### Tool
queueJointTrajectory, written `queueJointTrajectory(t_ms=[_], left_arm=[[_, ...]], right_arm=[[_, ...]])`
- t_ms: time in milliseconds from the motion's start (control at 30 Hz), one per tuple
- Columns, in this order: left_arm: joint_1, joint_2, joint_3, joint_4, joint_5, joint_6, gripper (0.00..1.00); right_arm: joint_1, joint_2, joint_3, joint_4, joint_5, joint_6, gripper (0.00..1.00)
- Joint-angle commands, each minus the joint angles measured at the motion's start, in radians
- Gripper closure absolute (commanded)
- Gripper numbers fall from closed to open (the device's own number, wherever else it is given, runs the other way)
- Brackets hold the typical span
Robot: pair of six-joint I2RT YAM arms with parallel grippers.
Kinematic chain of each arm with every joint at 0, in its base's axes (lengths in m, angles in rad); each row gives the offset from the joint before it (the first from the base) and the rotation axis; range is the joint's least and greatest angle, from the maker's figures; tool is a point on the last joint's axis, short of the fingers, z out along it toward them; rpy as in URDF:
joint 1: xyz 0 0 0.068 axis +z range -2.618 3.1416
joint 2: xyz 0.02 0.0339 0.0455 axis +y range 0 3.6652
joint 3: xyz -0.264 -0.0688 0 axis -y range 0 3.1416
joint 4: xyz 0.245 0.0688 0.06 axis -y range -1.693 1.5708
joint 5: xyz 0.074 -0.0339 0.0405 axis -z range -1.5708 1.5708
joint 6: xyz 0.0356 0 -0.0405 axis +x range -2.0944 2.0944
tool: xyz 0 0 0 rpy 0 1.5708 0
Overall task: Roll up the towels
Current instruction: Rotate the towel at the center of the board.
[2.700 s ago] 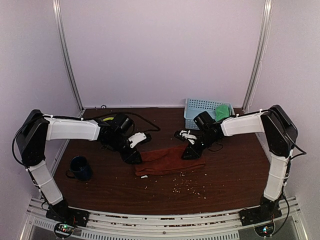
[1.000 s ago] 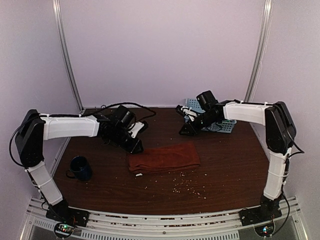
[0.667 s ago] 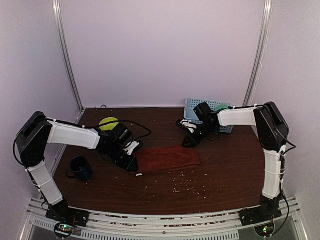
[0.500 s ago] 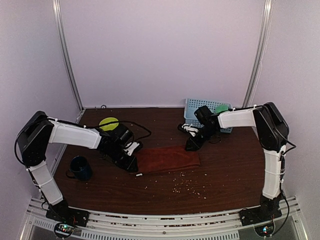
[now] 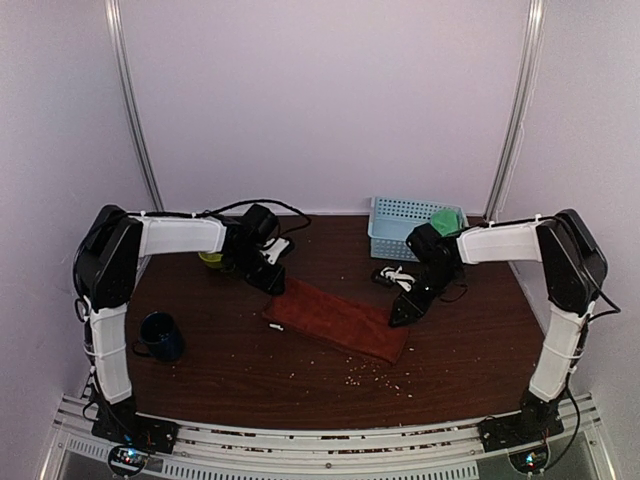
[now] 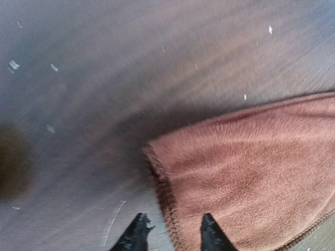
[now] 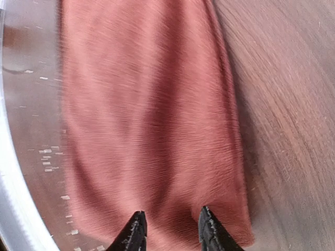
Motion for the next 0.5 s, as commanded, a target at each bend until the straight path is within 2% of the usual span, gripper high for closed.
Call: queueJointTrajectory(t_ms=[0, 133, 267, 333, 467], left_arm=[[-0.002, -0.065, 0.043, -0.078, -0.043, 0.061, 0.60], [-0.021, -0.165, -0.030, -0.044, 0.031, -0.005, 0.55], [-0.075, -0.262, -0.124, -0.031, 0.089, -0.051, 0.56], [-0.081, -0.300, -0.190, -0.015, 0.143, -0.069, 0.59], [-0.084, -0.333, -0.303, 0.029, 0.178, -0.096, 0.71]], right_arm=[[-0.008, -0.101, 0.091, -0.122, -0.073, -0.034, 0.62], [-0.015, -0.090, 0.135, -0.067, 0.000, -0.033, 0.59], [-0.022, -0.008, 0.183, -0.046, 0.060, -0.043, 0.58], [-0.027, 0.022, 0.201, -0.045, 0.062, -0.045, 0.58], [-0.028, 0.057, 0.193, -0.032, 0.087, -0.049, 0.58]])
